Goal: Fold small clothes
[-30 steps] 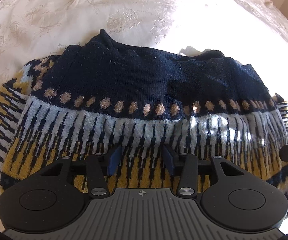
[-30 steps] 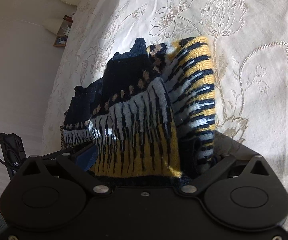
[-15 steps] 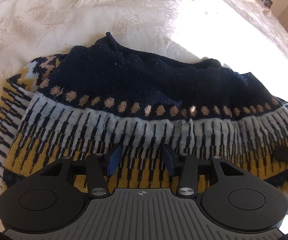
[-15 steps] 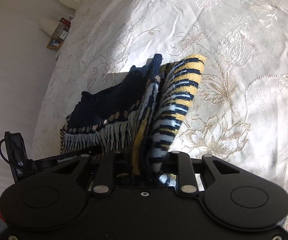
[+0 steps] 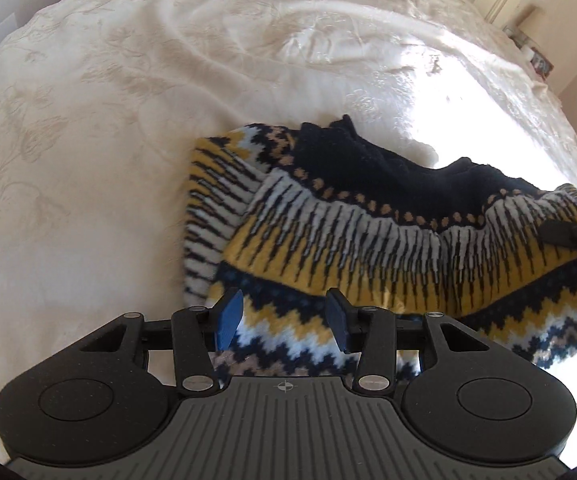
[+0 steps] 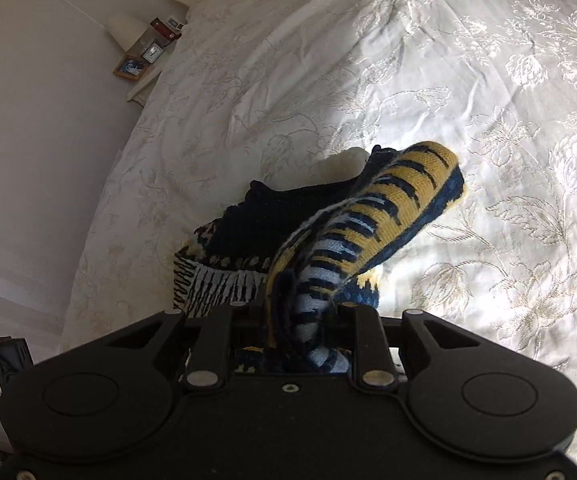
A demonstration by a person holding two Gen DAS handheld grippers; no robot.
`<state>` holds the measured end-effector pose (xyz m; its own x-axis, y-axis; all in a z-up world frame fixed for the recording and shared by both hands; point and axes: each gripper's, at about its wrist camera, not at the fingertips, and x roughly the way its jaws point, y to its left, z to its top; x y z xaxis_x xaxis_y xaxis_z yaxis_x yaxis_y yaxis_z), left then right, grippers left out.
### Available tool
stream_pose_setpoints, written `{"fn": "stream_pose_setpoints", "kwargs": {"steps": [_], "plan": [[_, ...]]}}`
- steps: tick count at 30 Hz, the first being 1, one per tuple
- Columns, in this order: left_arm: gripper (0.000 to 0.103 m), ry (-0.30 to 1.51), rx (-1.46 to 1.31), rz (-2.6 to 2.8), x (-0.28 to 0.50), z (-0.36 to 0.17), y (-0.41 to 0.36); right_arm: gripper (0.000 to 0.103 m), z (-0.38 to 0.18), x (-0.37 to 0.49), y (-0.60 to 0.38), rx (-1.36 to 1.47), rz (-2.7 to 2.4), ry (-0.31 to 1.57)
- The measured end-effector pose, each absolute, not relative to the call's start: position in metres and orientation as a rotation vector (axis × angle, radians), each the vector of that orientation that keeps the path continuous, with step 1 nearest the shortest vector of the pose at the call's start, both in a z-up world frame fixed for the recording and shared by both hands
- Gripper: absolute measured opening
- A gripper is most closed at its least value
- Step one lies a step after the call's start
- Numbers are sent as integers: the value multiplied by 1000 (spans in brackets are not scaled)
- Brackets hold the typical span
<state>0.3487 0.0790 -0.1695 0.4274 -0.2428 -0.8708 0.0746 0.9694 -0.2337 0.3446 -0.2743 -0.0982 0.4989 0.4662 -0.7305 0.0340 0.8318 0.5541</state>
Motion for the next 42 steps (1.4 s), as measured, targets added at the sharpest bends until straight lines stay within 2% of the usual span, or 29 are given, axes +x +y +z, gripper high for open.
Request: {"fn": "stream_pose_setpoints", "kwargs": {"steps": [8,21,22,24,25,26,31,36,42], "plan": [[44,1134,-193,-200,340,-169,136,32,-95,368,-194,513,323,1030],[44,1178,-234,-188,336,-182,189,32,-145,401,-86,293,321,1171],[44,1180,-238,-185,335,-183,192,34,-148,402,-82,267,321,1175],[44,1187,-245,-179,334,-185,197,45,-151,404,-75,245,335,1174],[44,1189,-248,-177,334,-186,199,55,-151,404,-73,260,355,1172],[44,1190,-250,-175,334,-186,201,58,-150,404,-71,281,376,1164],[44,1173,-252,-184,337,-180,205,58,-129,395,-59,325,459,1100],[44,1133,-240,-216,348,-168,198,58,-109,382,-89,352,428,1040],[44,1093,-209,-286,361,-156,166,58,-118,366,-126,328,326,1060]]}}
